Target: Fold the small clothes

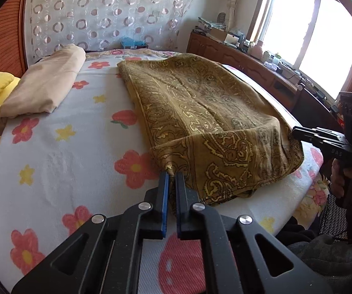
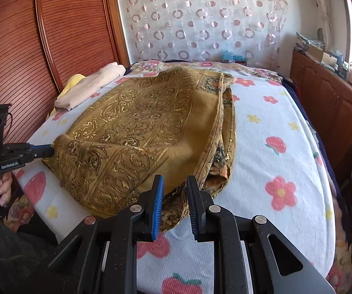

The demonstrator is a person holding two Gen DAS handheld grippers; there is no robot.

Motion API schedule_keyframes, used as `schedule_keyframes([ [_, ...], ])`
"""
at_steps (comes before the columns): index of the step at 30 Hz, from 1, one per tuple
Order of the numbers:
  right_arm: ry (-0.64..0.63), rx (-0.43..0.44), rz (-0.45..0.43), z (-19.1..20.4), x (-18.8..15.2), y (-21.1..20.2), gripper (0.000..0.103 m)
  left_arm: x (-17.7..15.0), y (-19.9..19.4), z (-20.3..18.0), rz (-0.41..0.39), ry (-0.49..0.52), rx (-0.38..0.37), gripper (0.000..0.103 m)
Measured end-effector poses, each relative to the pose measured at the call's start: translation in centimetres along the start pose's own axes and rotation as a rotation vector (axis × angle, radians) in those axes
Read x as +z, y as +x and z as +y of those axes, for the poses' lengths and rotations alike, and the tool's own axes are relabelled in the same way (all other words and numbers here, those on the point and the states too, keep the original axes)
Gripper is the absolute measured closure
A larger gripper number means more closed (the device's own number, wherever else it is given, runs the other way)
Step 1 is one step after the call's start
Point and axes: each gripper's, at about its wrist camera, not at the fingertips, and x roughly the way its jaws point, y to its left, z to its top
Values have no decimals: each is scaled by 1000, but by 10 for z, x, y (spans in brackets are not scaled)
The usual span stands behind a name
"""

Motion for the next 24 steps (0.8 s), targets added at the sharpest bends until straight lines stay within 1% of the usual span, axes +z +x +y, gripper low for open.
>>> schedule_keyframes([
  [3,10,8,-2,0,-3,5,83,-8,-13,-6,-9,5,-2,98],
  [8,12,9,-5,1,-8,11,83,-26,-15,-12,28,6,-9,98],
  [14,20,12,-25,5,-10,6,83,-20,-21,-15,2,15,7,98],
  [15,18,12,-27,6,-10,6,80,-19,-23,-15,0,17,11,93],
  [16,15,5,-28,8,-11,5,68,-18,-24,-15,-4,20,20,84],
  [18,8,-6,-34,10,-11,5,58,-15,-26,-14,-19,20,34,73],
  [19,4,-4,-37,12,-12,6,55,-14,-27,-13,-25,16,34,67],
  [20,1,-8,-31,11,-13,8,53,-12,-27,-11,-29,11,30,65],
  [21,-1,-19,-23,11,-13,12,51,-12,-27,-9,-30,8,28,64],
  [23,0,-48,-4,8,-15,18,51,-11,-23,-6,-21,3,35,62],
  [24,4,-56,6,7,-16,21,51,-11,-20,-4,-14,2,37,59],
])
